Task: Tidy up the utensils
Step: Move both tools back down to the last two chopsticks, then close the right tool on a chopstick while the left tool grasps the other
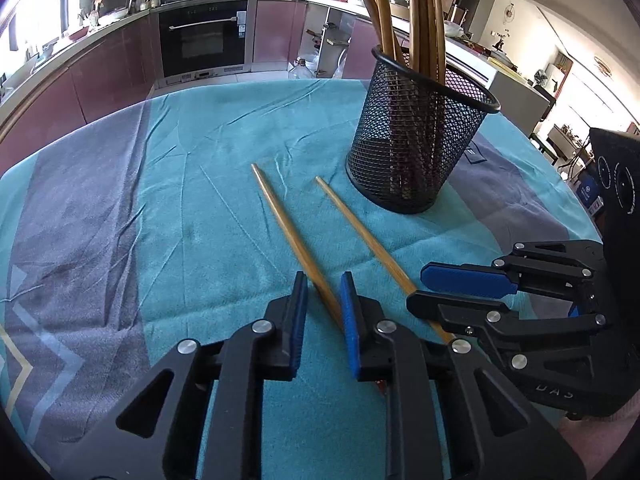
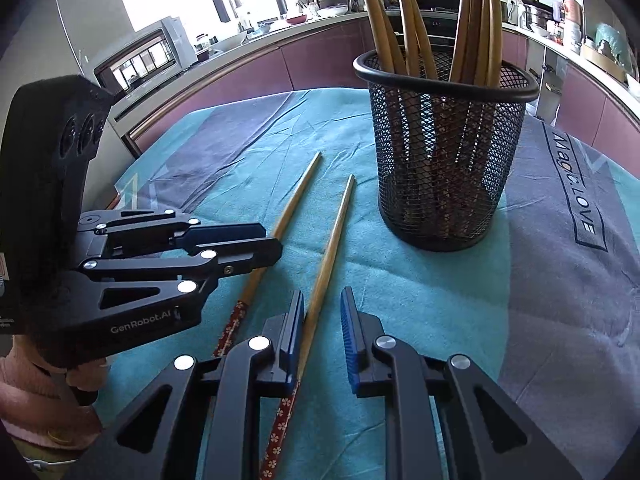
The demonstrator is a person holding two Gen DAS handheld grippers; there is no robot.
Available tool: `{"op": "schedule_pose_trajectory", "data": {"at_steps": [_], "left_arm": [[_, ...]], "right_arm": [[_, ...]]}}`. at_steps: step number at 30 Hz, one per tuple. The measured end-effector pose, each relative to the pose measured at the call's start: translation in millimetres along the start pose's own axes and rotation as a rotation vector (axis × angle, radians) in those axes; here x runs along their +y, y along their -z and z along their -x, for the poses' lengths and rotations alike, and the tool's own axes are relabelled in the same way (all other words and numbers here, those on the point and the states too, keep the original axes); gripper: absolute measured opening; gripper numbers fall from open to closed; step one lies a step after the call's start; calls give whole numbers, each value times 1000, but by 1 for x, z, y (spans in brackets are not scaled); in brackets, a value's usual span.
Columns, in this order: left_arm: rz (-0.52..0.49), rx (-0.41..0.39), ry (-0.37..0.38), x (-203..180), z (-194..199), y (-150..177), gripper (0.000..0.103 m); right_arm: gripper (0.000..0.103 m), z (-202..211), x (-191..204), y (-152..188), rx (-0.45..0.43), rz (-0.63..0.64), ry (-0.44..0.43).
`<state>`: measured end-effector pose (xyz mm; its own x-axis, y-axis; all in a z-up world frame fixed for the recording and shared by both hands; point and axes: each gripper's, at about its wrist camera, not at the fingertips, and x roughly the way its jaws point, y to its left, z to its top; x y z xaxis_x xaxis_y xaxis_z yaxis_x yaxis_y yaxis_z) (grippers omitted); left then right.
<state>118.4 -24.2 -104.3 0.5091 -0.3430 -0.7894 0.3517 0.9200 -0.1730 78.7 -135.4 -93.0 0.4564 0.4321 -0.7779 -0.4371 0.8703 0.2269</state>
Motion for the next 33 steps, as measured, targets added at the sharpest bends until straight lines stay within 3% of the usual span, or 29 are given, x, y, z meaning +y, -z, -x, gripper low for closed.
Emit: {"op": "schedule_pose_trajectory", "data": {"at_steps": [9,27,33], "left_arm": [[20,-1,-7,2,9,12,13],[19,-15,-66,5,-8,-11,17],[42,-19,-74,7,-14,-17,17]], "right_arm": [[16,-4,0,-5,-3,9,8],[16,-21,2,-22,-22,21,39],[11,-24,-1,-26,-23,11,37]]}}
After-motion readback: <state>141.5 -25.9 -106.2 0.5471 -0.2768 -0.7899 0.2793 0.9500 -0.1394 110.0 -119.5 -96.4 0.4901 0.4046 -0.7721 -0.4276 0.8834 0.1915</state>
